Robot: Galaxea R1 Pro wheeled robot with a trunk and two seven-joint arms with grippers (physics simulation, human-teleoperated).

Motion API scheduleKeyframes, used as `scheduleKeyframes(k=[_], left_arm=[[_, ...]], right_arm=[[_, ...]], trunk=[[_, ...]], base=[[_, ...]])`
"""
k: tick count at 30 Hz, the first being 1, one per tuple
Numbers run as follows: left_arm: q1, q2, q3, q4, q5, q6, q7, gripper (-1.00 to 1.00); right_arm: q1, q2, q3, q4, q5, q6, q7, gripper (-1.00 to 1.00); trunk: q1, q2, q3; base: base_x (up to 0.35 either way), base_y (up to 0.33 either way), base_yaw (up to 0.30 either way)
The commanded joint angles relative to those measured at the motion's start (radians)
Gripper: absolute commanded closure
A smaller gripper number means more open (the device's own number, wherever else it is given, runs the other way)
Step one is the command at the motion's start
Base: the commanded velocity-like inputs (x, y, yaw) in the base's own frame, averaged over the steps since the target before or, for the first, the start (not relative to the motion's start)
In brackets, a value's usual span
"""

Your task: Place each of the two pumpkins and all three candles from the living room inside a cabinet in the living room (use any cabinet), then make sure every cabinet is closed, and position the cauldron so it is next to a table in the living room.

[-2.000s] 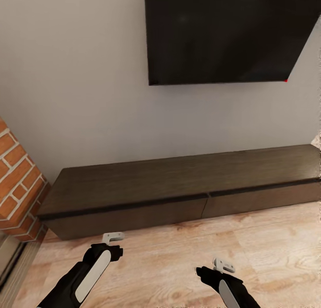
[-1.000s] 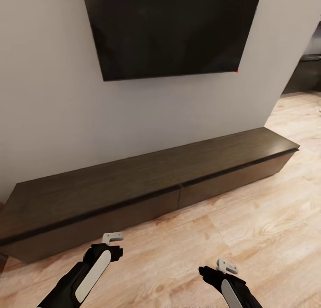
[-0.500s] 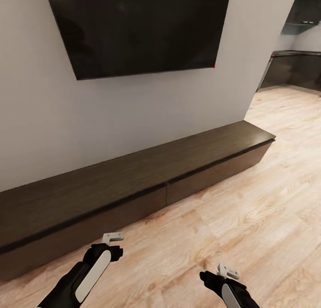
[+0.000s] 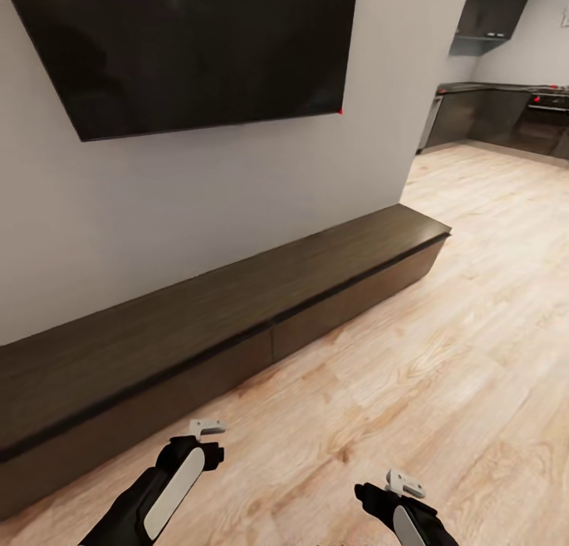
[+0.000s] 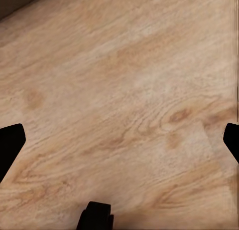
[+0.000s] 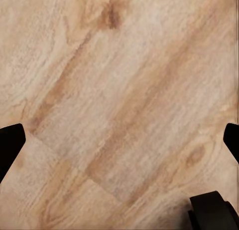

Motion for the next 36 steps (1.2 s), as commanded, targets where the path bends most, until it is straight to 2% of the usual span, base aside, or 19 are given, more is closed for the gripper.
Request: scheduleKeyframes(k=[1, 21, 30, 36], left_arm=[[-0.001, 0.000, -0.003, 0.000, 0.009, 0.000, 0.010, -1.00], [-0.001, -0.001, -0.002, 0.004, 0.010, -0.001, 0.010, -1.00], [-0.006, -0.001, -0.002, 0.060, 0.005, -0.007, 0.009, -1.00], [-0.007, -0.001, -0.002, 0.067, 0.004, -0.009, 0.008, -1.00]], right_arm=[[-0.001, -0.001, 0.003, -0.002, -0.010, 0.003, -0.010, -1.00], [-0.001, -0.001, 0.003, 0.000, -0.009, 0.000, -0.016, -1.00], [0.000, -0.002, 0.003, 0.013, -0.009, -0.019, -0.019, -1.00], [-0.001, -0.002, 0.003, 0.022, -0.009, -0.037, -0.020, -1.00]], trunk=[[0.000, 0.000, -0.002], [0.000, 0.000, -0.020], [0.000, 0.000, -0.029], [0.000, 0.000, -0.035]], base=[[0.000, 0.000, -0.231], [0.000, 0.000, -0.231], [0.000, 0.000, -0.231], [0.000, 0.000, -0.230]])
